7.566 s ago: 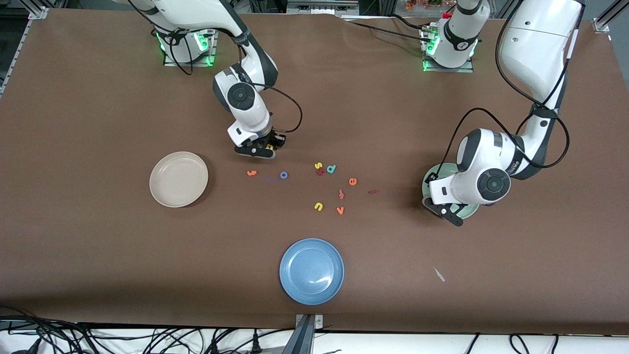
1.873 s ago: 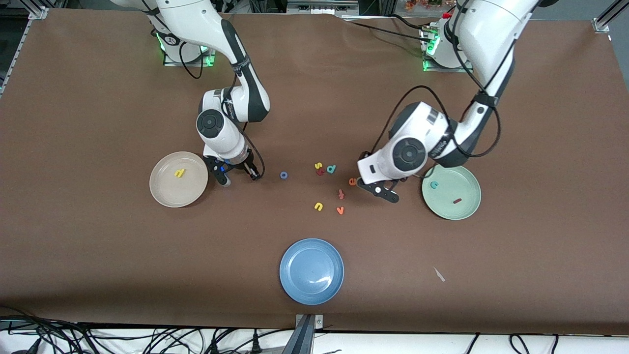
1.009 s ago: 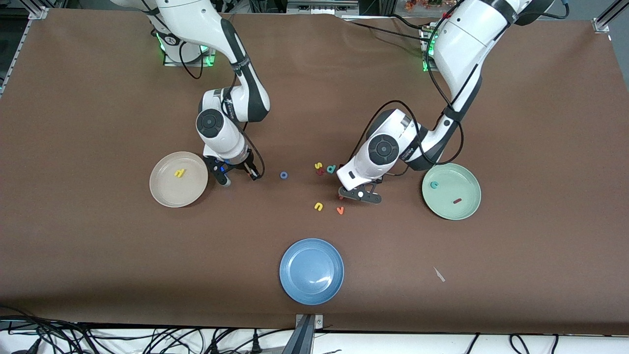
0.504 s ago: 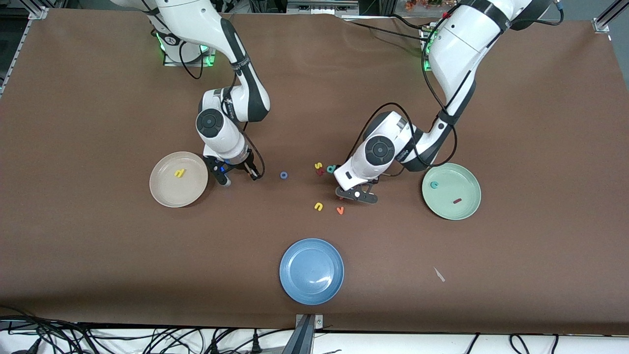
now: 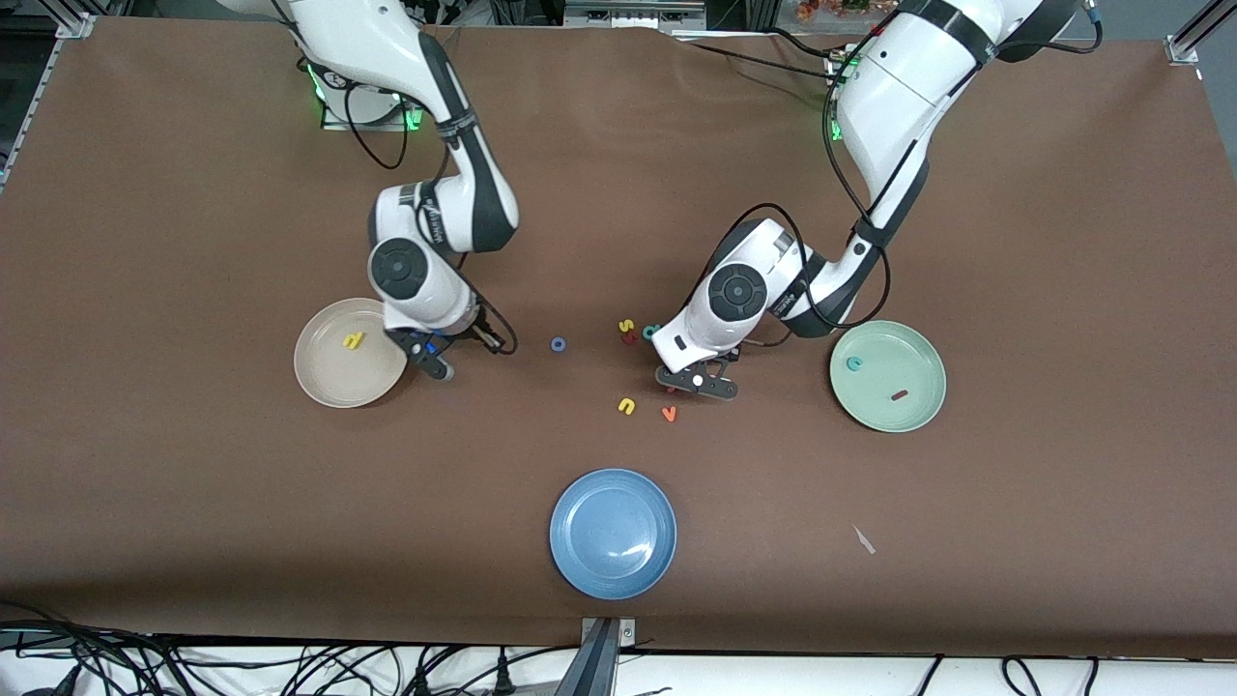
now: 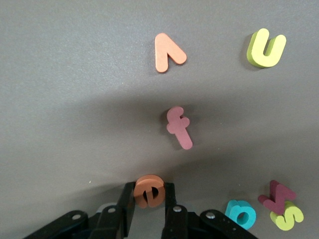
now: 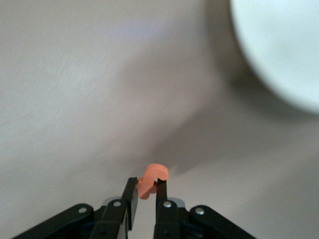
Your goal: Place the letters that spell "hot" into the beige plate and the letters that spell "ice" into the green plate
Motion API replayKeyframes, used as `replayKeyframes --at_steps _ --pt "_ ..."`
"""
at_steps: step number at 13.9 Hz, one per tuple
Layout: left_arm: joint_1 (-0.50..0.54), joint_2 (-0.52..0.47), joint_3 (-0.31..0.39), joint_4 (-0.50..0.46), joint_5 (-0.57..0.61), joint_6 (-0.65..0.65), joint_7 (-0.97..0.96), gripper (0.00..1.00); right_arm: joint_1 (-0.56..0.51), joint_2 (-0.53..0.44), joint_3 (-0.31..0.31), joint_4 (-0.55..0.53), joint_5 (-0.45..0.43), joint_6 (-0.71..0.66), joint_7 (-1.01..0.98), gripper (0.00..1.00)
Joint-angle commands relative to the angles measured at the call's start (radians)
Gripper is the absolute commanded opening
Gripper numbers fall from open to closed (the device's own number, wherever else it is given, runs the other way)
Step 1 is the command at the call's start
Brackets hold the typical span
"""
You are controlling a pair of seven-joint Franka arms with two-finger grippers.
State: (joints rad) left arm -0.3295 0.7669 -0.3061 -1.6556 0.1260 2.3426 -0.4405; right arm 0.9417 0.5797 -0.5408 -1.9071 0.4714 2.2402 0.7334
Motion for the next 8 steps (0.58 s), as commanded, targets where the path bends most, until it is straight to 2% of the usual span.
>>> replayKeyframes --at_steps 1,4,6,8 --pt "0.001 -0.003 0.009 0.004 0.032 -0.006 -0.017 0.15 -0.001 -0.02 -0.102 0.0 -0.02 -0.135 -0.26 0.06" --pt "0.02 -0.066 0.019 0.01 0.032 -0.101 -0.012 0.14 -0.001 -0.034 -0.21 -0.013 -0.027 -0.201 -0.51 0.06" --pt "0.065 -0.107 0.019 0.01 0.035 -0.178 -0.004 0.02 0.0 -0.04 -0.275 -0.03 -0.025 -0.235 -0.638 0.06" --pt "0.107 -0.147 0.019 0.01 0.05 -0.282 0.095 0.0 0.002 -0.069 -0.317 -0.093 -0.024 -0.188 -0.78 0.06"
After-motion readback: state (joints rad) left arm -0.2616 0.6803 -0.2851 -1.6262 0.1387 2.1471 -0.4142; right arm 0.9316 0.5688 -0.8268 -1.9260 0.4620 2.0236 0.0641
